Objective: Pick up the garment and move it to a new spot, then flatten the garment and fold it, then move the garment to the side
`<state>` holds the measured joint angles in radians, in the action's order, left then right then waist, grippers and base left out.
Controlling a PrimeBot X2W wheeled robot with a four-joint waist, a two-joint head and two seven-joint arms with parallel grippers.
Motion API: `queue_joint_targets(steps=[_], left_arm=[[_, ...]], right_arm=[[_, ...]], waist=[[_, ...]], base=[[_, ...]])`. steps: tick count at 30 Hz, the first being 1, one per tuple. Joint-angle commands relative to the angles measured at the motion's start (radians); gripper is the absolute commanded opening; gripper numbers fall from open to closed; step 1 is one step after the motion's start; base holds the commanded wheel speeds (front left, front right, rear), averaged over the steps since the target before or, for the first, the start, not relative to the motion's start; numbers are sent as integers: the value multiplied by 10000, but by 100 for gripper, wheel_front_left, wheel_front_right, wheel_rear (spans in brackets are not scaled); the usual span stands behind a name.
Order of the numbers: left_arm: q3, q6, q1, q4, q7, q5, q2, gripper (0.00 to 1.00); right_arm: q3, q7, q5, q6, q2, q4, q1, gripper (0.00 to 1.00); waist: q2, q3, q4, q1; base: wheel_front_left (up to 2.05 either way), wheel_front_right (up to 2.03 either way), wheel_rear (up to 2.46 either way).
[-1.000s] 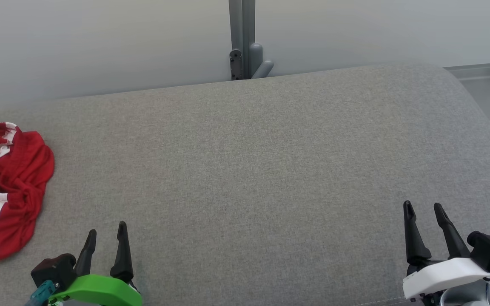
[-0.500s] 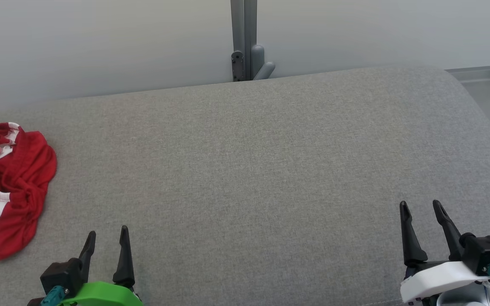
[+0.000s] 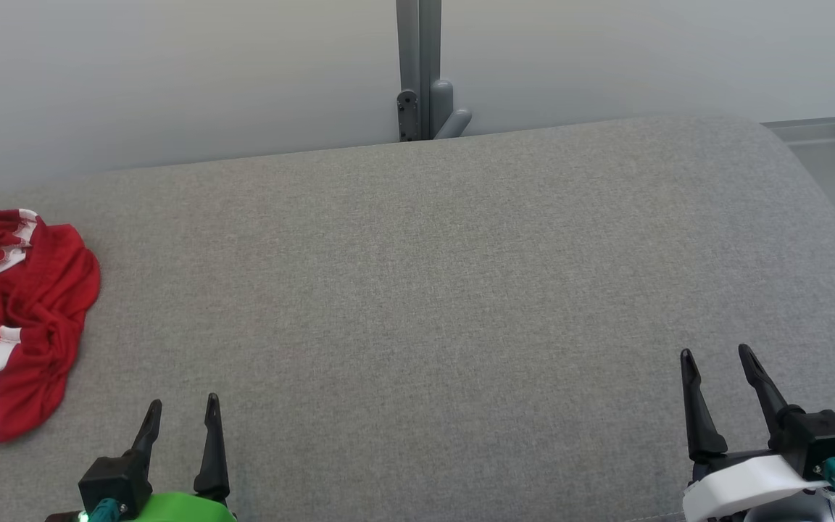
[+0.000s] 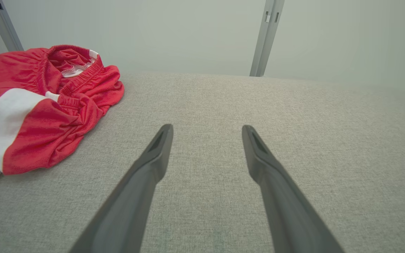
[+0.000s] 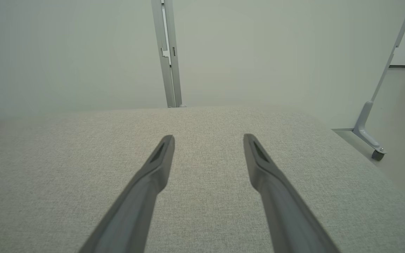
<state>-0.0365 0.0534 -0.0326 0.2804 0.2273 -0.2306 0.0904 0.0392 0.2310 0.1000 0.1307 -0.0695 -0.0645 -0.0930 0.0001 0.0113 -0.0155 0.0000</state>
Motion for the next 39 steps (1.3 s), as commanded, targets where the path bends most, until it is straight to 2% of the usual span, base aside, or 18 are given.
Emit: queue_joint_targets(steps=[1, 18, 29, 34, 39], left_arm=[[66, 70, -135, 3, 94, 254, -9, 100], [337, 169, -344, -60, 408, 1368, -142, 100], [522, 242, -316, -45, 392, 1378, -231, 100], [596, 288, -190, -14, 390, 1363, -249, 100], [665, 305, -46, -59, 378, 1371, -266, 100]], right_arm=[[8, 104, -291, 0, -18, 46, -86, 100], [-20, 367, -1273, 0, 2, 141, -273, 100], [-98, 349, -1032, 0, -70, 90, -288, 100], [-167, 347, -985, 0, -86, 107, -249, 100], [-501, 347, -913, -1, -146, 42, -218, 100]], waist=[[-1, -1, -6, 0], [-1, -18, -45, 0], [-1, -61, -116, 0], [-1, -58, -375, 0], [-1, -58, -1097, 0]], base=[[0, 0, 0], [0, 0, 0], [0, 0, 0], [0, 0, 0], [0, 0, 0]])
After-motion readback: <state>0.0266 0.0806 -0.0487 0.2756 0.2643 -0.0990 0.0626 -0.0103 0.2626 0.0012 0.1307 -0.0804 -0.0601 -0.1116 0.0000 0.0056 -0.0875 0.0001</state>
